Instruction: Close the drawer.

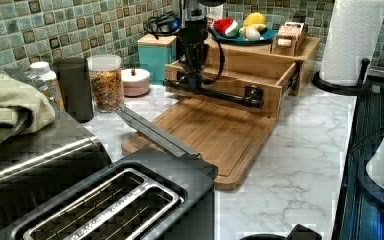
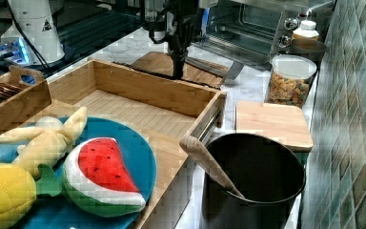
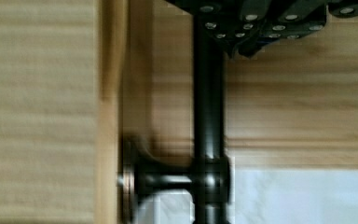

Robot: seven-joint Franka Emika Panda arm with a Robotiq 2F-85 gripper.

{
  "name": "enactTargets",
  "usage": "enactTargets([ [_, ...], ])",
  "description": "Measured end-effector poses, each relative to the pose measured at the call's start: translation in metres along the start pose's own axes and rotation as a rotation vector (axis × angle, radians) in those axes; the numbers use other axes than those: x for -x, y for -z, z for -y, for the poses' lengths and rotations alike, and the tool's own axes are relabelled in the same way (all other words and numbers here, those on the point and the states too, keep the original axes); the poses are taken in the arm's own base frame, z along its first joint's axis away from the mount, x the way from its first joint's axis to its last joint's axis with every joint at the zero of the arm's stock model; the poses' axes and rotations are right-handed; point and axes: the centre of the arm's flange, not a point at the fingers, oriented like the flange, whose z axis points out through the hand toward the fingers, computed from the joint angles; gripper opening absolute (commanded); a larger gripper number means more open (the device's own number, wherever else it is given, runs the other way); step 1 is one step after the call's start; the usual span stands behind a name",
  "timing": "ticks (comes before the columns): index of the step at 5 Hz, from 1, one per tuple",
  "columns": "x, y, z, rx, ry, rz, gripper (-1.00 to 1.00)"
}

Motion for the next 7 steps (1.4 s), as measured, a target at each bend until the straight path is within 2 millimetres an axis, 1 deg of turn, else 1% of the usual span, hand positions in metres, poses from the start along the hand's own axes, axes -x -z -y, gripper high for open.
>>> enactTargets([
  [1, 0.001, -0.001, -0.013, -0.017, -0.047, 0.008, -1.00],
  [2, 0.001, -0.001, -0.016, -0.017, -0.065, 0.001, -1.00],
  [3, 0.008, -0.002, -0.015, -0.023, -0.065, -0.029, -1.00],
  [4, 0.013, -0.006, -0.019, -0.023, -0.028, -0.025, -1.00],
  [5, 0.013, -0.007, -0.031, -0.003, 0.016, -0.031, -1.00],
  [6, 0.011, -0.011, -0.053, 0.002, 0.043, -0.028, -1.00],
  [7, 0.001, -0.015, -0.089, 0.007, 0.137, -0.006, -1.00],
])
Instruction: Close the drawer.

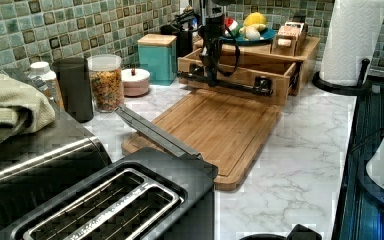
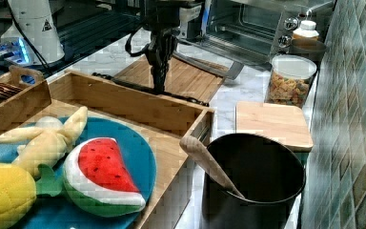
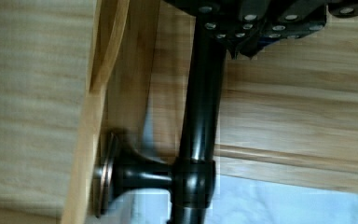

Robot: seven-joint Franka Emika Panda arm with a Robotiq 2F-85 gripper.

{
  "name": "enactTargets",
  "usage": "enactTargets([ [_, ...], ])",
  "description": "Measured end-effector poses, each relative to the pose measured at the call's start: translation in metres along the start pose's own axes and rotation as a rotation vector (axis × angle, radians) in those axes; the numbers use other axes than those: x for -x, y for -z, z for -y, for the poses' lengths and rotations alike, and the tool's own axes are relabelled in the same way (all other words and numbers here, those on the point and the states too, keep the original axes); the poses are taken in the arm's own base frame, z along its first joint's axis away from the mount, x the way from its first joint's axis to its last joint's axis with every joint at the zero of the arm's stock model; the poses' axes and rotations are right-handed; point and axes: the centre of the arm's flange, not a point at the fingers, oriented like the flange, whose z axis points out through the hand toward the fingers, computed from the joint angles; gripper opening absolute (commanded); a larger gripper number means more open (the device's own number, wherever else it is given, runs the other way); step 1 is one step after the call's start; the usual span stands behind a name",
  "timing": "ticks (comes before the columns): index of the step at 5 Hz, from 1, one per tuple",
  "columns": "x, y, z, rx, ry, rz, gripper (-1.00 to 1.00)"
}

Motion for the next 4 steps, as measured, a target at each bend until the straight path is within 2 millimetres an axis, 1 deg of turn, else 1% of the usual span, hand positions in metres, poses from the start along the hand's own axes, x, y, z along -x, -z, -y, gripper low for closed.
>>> enactTargets([
  [1, -0.005, -0.007, -0.060, 0.005, 0.005, 0.067, -1.00],
  [2, -0.004, -0.017, -0.134, 0.008, -0.118, 0.108, -1.00],
  [3, 0.001, -0.017, -0.150, -0.064, -0.222, 0.092, -1.00],
  [4, 0.001, -0.017, -0.148, -0.062, -0.221, 0.085, -1.00],
])
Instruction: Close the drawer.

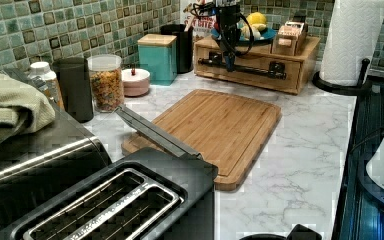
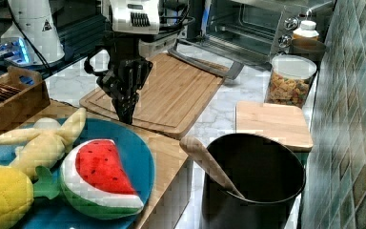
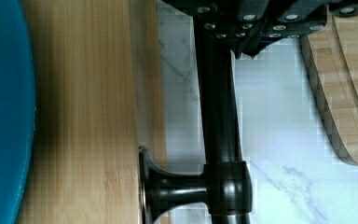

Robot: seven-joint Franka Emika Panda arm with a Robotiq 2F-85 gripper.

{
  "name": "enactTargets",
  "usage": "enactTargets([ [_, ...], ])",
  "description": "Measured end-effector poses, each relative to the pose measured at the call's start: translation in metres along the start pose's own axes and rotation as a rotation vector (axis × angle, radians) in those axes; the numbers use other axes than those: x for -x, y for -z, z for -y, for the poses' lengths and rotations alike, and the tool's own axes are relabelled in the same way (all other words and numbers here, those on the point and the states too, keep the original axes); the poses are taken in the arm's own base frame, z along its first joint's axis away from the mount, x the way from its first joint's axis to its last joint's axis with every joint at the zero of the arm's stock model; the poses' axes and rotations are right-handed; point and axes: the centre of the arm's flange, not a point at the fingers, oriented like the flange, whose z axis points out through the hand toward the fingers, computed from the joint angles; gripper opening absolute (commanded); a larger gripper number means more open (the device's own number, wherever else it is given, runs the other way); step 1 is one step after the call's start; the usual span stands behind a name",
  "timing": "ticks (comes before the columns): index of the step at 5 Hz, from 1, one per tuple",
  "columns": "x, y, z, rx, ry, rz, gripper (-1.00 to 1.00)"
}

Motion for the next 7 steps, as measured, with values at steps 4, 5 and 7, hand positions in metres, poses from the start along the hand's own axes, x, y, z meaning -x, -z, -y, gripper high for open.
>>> enactTargets([
  [4, 0.0014, -0.0006, 0.0005, 0.003, 0.002, -0.006, -1.00],
  [5, 0.0014, -0.0006, 0.0003, 0.003, 0.002, -0.007, -1.00],
  [7, 0.0012, -0.0004, 0.0005, 0.004, 0.003, -0.008, -1.00],
])
